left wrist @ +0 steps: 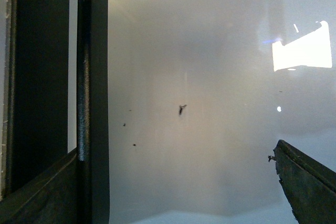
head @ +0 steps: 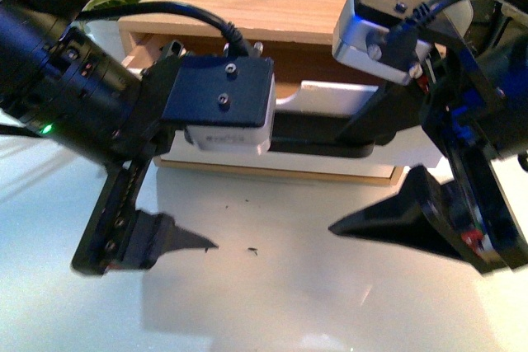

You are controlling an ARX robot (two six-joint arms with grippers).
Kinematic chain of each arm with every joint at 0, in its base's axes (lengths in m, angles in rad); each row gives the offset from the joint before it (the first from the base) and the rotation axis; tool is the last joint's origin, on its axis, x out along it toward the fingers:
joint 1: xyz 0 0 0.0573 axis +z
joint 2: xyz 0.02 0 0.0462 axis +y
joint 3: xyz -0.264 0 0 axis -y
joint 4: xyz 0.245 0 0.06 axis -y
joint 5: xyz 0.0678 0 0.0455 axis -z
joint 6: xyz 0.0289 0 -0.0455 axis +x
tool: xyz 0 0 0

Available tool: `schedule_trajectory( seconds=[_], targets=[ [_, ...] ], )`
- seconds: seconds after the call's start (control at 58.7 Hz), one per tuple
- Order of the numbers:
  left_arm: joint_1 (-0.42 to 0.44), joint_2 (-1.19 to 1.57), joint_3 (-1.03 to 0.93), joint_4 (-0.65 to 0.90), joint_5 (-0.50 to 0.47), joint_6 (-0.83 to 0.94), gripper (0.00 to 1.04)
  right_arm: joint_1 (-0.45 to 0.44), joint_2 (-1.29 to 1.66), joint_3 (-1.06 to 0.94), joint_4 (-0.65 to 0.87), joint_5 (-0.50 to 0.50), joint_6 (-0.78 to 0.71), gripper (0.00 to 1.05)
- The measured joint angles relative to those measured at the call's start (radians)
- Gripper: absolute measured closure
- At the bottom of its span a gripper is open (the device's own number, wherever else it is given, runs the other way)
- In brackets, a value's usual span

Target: Pull drawer

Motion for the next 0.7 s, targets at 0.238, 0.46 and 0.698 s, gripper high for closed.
schedule_trajectory(
  seconds=[0.238, 0.46, 0.698],
  targets=[
    [-0.003, -0.112, -0.117, 0.069, -0.014, -0.009, 0.07, 0.007, -0.112, -0.128, 0.07, -0.002, 0.046, 0.09],
    [-0.005, -0.222, -0.233, 0.353, 0.028, -0.176, 0.07, -0.011, -0.254, -0.254, 0.251, -0.057, 0.21, 0.09],
    [-0.002, -0.489, -0.448, 0.676, -0.036, -0.496, 0.07, -0.076, -0.57, -0.48, 0.552, 0.005, 0.534, 0.09]
  ],
)
